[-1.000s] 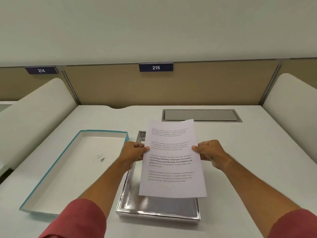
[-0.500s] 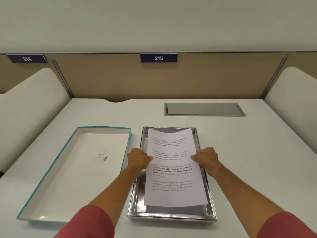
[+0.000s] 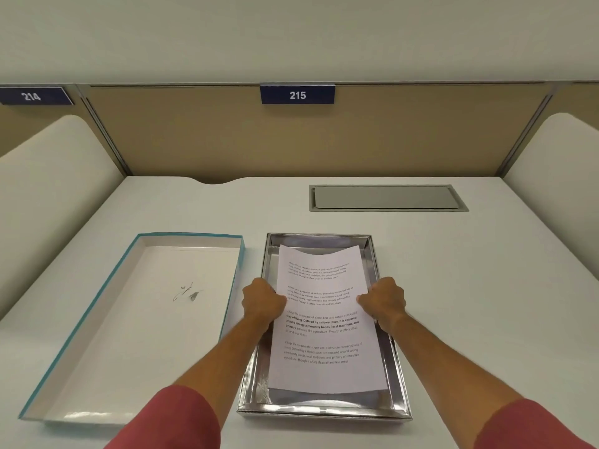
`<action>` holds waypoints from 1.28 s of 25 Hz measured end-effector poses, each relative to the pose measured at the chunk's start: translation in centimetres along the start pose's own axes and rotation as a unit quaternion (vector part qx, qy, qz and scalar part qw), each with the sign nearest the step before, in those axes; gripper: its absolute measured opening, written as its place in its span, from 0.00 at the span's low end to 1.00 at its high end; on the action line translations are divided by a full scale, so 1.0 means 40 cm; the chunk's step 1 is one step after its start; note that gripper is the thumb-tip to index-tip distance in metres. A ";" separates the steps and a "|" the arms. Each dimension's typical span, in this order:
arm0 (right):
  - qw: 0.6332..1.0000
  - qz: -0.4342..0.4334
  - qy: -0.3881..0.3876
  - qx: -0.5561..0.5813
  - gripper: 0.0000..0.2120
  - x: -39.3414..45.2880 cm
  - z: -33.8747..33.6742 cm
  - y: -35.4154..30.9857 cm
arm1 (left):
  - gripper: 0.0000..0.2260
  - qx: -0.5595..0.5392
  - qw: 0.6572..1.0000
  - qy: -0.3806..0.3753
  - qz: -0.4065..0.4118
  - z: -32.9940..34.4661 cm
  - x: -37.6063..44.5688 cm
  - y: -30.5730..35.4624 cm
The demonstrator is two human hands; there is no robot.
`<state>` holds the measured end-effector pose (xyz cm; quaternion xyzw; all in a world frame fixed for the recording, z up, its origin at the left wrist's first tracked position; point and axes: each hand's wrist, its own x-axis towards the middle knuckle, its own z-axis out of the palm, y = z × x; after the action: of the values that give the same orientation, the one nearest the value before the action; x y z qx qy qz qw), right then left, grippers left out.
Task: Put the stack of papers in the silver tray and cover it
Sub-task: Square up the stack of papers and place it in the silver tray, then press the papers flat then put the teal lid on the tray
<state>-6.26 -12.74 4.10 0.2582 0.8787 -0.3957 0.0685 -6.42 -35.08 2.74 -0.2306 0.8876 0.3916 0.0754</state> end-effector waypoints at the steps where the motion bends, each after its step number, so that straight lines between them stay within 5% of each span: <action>1: 1.000 -0.002 -0.001 -0.013 0.16 0.001 0.000 -0.002 | 0.12 0.011 1.000 0.000 0.007 0.002 0.002 0.000; 8: 0.992 -0.023 -0.040 -0.114 0.07 0.004 0.002 -0.011 | 0.08 0.101 0.993 0.021 0.057 0.019 0.001 0.002; 12: 0.986 -0.037 -0.040 -0.158 0.13 0.000 0.013 -0.011 | 0.06 0.151 0.985 0.008 0.086 0.036 -0.006 0.003; 21: 0.979 -0.096 -0.064 -0.170 0.15 -0.043 0.016 0.016 | 0.21 0.184 0.977 -0.052 0.090 0.051 -0.037 -0.005; 25: 0.969 -0.166 -0.115 -0.141 0.27 -0.092 0.005 0.050 | 0.40 0.182 0.972 -0.113 0.102 0.042 -0.091 -0.036; 28: 0.946 -0.191 -0.188 -0.184 0.51 -0.134 0.001 0.089 | 0.54 0.215 0.953 -0.183 0.108 0.031 -0.147 -0.083; 32: 0.905 -0.203 -0.248 -0.281 0.64 -0.172 -0.004 0.135 | 0.60 0.272 0.930 -0.217 0.118 0.034 -0.203 -0.130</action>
<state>2.41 -12.37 2.88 -0.0623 0.9414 -0.1892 0.2722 3.12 -34.31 0.93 -0.0037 0.9427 0.1822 0.2793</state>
